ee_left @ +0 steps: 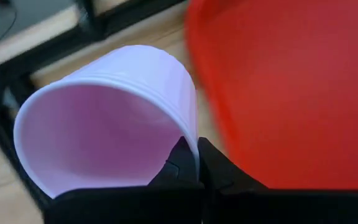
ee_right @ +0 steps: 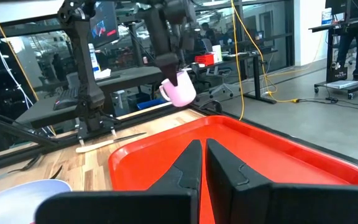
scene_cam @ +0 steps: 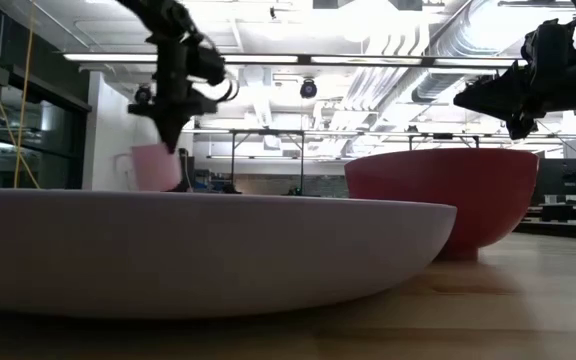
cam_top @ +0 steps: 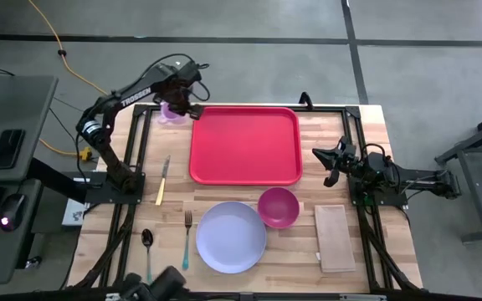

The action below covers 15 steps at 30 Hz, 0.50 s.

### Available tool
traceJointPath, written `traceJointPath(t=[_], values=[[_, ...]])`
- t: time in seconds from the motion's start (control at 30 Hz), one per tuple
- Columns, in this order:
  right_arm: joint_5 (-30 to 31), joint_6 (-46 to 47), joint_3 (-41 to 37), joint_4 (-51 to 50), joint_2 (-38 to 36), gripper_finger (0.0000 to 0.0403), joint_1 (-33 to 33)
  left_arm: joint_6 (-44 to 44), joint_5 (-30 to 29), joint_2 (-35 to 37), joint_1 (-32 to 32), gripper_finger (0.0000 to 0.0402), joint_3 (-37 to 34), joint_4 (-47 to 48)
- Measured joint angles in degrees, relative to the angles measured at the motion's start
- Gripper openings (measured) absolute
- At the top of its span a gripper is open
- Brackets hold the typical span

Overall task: Set up tray
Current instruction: Put the pink mug on the orange serving tray

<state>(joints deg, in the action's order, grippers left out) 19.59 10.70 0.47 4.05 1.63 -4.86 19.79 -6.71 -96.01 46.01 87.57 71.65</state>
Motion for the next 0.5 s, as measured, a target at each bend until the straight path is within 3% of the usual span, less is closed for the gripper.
traceJointPath(t=[0.3,0.5], values=[[-0.04,0.00,0.00,0.00,0.00,0.0000,0.00,2.74,-0.01,0.02,-9.38,0.0014,3.94,-2.07],[-0.55,1.38,0.00,0.02,0.00,0.0000,0.00,4.70,0.01,-0.77,-12.39,0.0014,4.04,-5.42]])
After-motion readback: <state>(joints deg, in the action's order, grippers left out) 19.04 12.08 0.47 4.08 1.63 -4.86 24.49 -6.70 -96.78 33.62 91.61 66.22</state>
